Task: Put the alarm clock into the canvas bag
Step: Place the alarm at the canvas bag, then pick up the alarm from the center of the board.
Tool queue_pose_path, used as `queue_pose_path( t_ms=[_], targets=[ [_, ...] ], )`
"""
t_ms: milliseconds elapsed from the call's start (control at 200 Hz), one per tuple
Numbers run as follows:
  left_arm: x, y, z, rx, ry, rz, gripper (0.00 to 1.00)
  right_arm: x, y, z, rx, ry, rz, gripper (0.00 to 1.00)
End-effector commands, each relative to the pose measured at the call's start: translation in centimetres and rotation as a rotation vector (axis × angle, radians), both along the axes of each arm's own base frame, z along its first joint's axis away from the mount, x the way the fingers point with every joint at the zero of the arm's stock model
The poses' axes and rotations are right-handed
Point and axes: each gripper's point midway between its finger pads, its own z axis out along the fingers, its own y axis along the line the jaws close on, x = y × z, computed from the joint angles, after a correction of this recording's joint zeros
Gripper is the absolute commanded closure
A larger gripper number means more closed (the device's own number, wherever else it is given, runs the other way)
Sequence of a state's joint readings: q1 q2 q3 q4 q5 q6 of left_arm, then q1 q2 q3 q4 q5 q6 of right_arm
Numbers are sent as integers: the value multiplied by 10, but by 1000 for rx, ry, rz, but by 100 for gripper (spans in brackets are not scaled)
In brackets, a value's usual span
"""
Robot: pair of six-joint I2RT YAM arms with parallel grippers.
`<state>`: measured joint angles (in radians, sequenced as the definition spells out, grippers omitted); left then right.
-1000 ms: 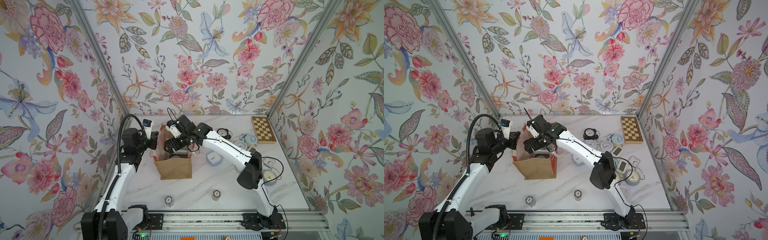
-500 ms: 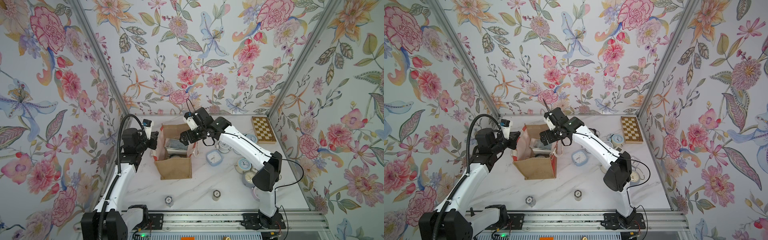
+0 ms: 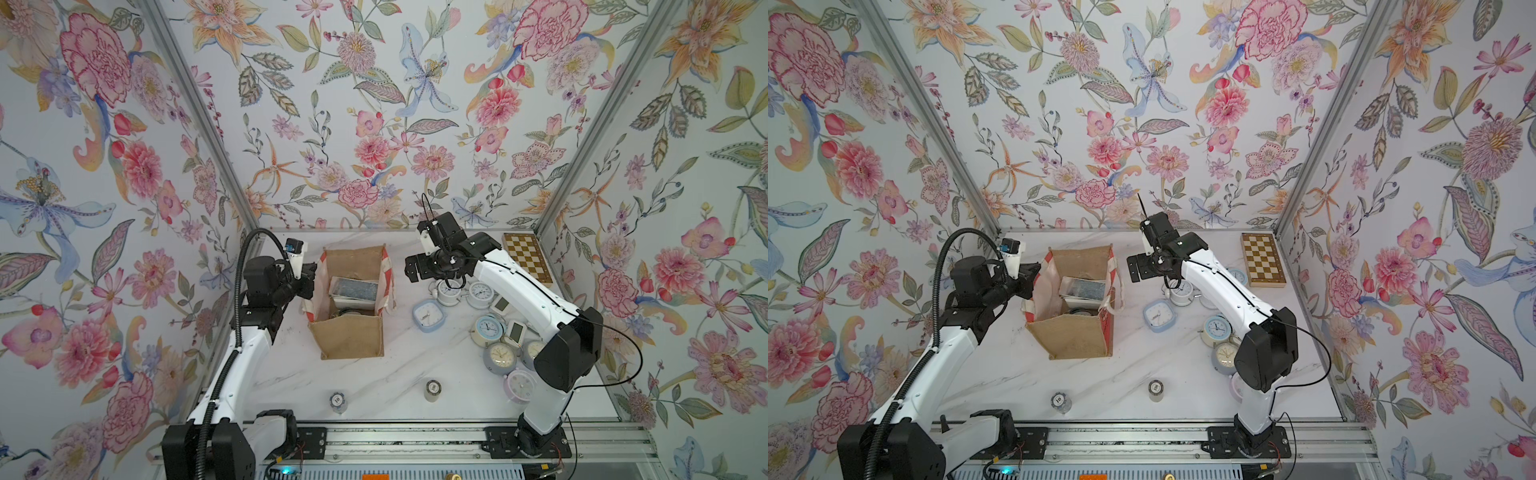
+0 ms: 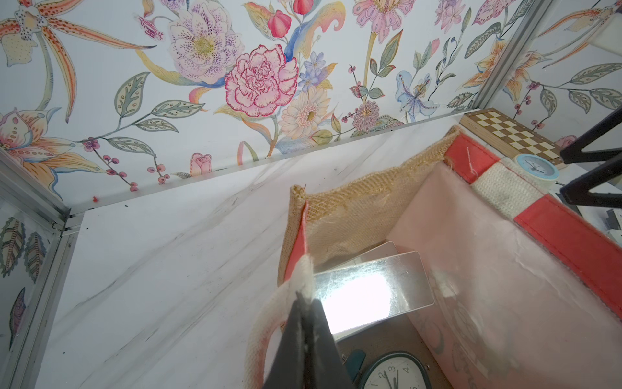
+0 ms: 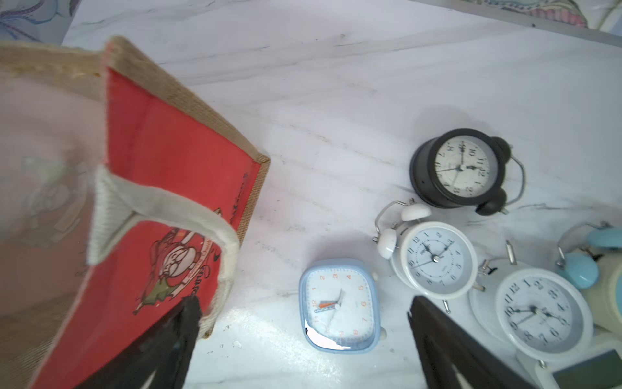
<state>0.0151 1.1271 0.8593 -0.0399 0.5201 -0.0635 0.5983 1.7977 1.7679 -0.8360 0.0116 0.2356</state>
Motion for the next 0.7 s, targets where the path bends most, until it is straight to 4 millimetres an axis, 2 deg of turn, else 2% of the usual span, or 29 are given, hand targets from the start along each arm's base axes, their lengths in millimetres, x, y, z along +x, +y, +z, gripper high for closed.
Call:
queue_pose_path(
  t_ms=[0,160,295,495,695],
  targets=[
    [-2,-2,13,-1,-49,-19,93,10,-30,-4,-16,-23,-113,1],
    [-2,-2,13,-3,-48,-18,93,21,-62,-35,-54,-8,-246,1],
    [-2,-1,13,0,-51,-16,93,28,-79,-57,-79,-18,-323,1],
    [-3,-1,14,0,-54,-16,93,45,-98,-88,-68,12,-465,1],
    [-3,-2,15,-1,-55,-17,93,54,-103,-114,-95,48,-542,1]
  ],
)
